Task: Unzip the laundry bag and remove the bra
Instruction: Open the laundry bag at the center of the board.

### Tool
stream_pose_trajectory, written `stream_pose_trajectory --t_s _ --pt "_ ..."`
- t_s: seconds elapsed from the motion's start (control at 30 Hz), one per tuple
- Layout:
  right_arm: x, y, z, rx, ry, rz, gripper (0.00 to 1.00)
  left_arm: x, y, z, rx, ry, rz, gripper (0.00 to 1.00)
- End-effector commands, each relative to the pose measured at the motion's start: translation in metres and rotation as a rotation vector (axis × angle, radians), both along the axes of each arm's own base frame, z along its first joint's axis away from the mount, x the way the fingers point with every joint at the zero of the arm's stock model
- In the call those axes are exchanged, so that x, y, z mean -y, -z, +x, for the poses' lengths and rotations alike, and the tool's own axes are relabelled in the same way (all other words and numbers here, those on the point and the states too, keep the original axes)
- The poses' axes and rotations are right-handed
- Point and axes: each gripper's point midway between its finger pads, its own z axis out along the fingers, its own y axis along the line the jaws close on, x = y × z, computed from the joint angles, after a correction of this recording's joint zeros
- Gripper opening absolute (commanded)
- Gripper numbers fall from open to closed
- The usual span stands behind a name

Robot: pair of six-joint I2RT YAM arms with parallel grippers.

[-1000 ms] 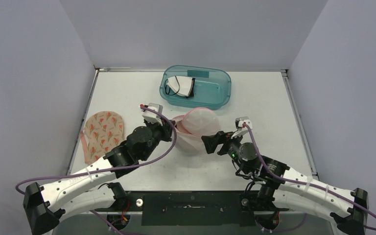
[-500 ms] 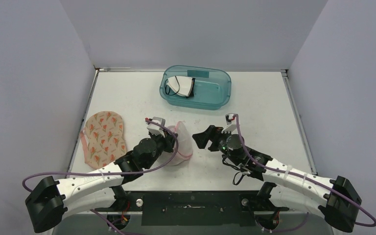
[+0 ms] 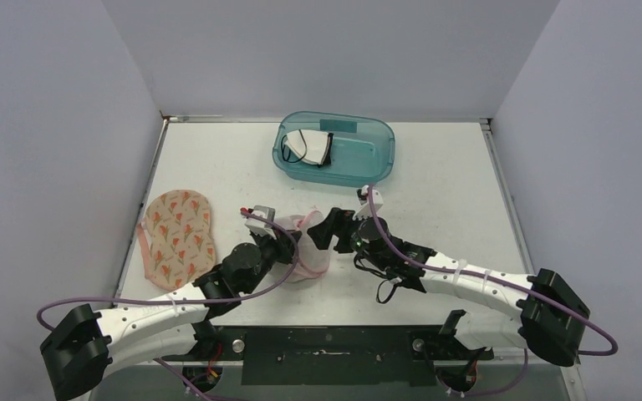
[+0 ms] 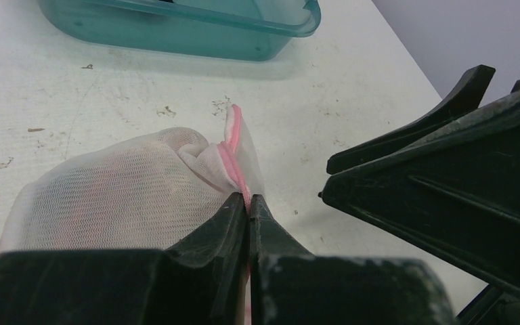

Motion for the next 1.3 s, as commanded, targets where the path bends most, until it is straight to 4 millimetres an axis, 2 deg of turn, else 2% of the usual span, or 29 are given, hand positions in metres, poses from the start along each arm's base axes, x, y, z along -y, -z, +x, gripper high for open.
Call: stream_pose_trajectory --t_s 0.0,0.13,0.27,0.47,0.57,0.77,0.8,0.9,1.0,1.13,1.27 --pt "-0.016 -0.021 0.01 0.041 0.003 0.047 0.83 0.002 -0.021 -0.002 0.04 0.007 -0.081 0.0" --pt "-0.022 -0.022 0.022 0.028 0.026 0.021 0.83 -0.001 -0.016 -0.003 0.035 0.002 -0.073 0.0" --pt "-0.027 -0.01 0.035 -0.02 0.056 -0.029 0.82 -0.002 -0.016 -0.003 0.038 0.001 -0.071 0.0" --pt "-0.028 0.008 0.038 -0.056 0.054 -0.103 0.71 -0.003 -0.014 -0.004 0.033 -0.005 -0.073 0.0" --pt "-0.018 0.015 0.037 -0.055 0.067 -0.142 0.63 -0.005 -0.014 -0.003 0.035 -0.012 -0.074 0.0" --pt "0.0 0.021 0.034 -0.032 0.083 -0.216 0.38 -0.008 -0.012 -0.002 0.031 -0.027 -0.062 0.0" --pt "0.006 0.027 0.032 -0.041 0.084 -0.257 0.35 -0.008 -0.013 -0.002 0.033 -0.028 -0.063 0.0" --pt "0.019 0.028 0.03 -0.024 0.098 -0.301 0.29 -0.009 -0.015 -0.002 0.037 -0.031 -0.061 0.0" --pt "0.034 0.021 0.029 0.006 0.125 -0.329 0.23 -0.012 -0.016 -0.001 0.04 -0.037 -0.059 0.0" --pt "0.059 0.002 0.025 0.057 0.163 -0.361 0.14 -0.013 -0.014 -0.002 0.036 -0.041 -0.05 0.0" --pt "0.088 -0.01 0.019 0.082 0.208 -0.395 0.11 -0.016 -0.013 -0.001 0.031 -0.051 -0.051 0.0"
